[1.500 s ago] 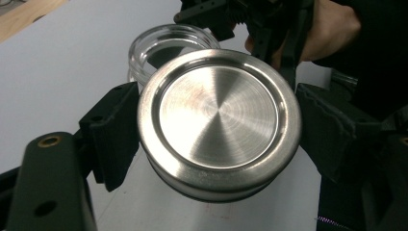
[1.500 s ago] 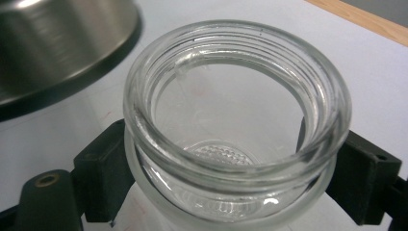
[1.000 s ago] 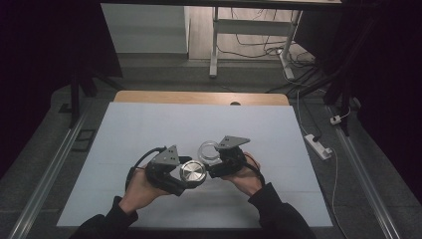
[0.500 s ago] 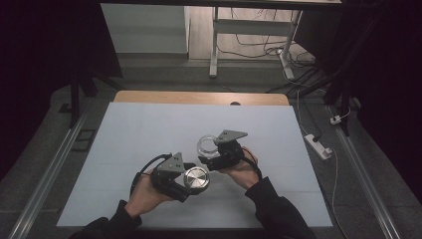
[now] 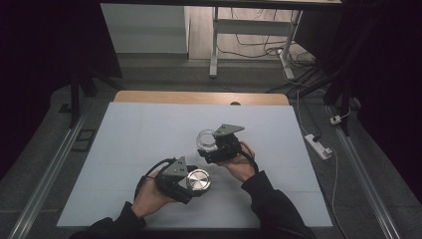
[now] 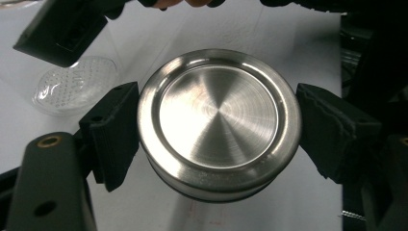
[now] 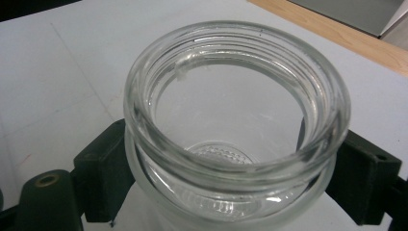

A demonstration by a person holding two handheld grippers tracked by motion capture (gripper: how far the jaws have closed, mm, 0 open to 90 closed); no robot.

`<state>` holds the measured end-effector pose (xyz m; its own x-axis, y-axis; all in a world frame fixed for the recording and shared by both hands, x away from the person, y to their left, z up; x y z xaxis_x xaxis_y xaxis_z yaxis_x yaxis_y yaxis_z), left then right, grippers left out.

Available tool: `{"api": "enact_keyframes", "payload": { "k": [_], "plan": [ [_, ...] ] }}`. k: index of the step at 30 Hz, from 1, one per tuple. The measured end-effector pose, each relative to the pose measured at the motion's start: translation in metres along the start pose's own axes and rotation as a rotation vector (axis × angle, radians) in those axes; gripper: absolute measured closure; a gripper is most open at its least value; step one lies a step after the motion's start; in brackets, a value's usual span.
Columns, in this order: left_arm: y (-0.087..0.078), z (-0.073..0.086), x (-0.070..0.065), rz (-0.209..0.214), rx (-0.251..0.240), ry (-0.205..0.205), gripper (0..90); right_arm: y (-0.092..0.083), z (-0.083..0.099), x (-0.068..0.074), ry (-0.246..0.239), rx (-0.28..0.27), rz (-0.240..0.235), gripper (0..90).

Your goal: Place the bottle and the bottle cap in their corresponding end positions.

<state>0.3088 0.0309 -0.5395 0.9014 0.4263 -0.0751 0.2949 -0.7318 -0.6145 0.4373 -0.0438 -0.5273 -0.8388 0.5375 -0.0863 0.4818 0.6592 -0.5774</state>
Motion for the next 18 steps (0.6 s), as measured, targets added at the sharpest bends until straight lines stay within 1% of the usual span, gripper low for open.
{"api": "enact_keyframes", "payload": {
  "k": [2, 3, 6, 8, 14, 15, 18],
  "plan": [
    [0.002, 0.001, 0.001, 0.0, -0.001, -0.001, 20.6, 0.003, -0.001, -0.002, 0.002, 0.001, 0.006, 15.2],
    [0.005, 0.003, 0.002, -0.01, 0.005, 0.002, 20.6, 0.004, -0.001, -0.004, 0.002, 0.002, 0.009, 15.2],
    [0.008, 0.005, 0.004, -0.011, 0.01, 0.004, 20.6, 0.007, -0.002, -0.005, 0.002, 0.002, 0.014, 15.2],
    [0.012, 0.007, 0.005, -0.013, 0.006, -0.001, 20.6, 0.012, -0.003, -0.008, 0.004, 0.004, 0.02, 15.2],
    [0.021, 0.011, 0.008, -0.02, 0.02, -0.001, 20.6, 0.021, -0.006, -0.013, 0.003, 0.002, 0.029, 15.2],
    [0.025, 0.012, 0.008, -0.018, 0.018, -0.009, 20.6, 0.022, -0.006, -0.014, 0.002, 0.001, 0.03, 15.2],
    [0.028, 0.015, 0.01, -0.022, 0.027, -0.003, 20.6, 0.026, -0.007, -0.017, 0.005, -0.001, 0.035, 15.2]
  ]
}}
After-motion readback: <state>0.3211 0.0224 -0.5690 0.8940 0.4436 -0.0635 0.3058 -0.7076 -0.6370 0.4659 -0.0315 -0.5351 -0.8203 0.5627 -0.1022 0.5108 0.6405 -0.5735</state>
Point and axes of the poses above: each handheld gripper's, and its own axes: y roughly forward along the jaws, z roughly out of its underside, x roughly to its left, the point moved 9 cm from there along y, roughly forward along the jaws, and after that the axes turned 4 degrees about -y, right-handed, at the moved point
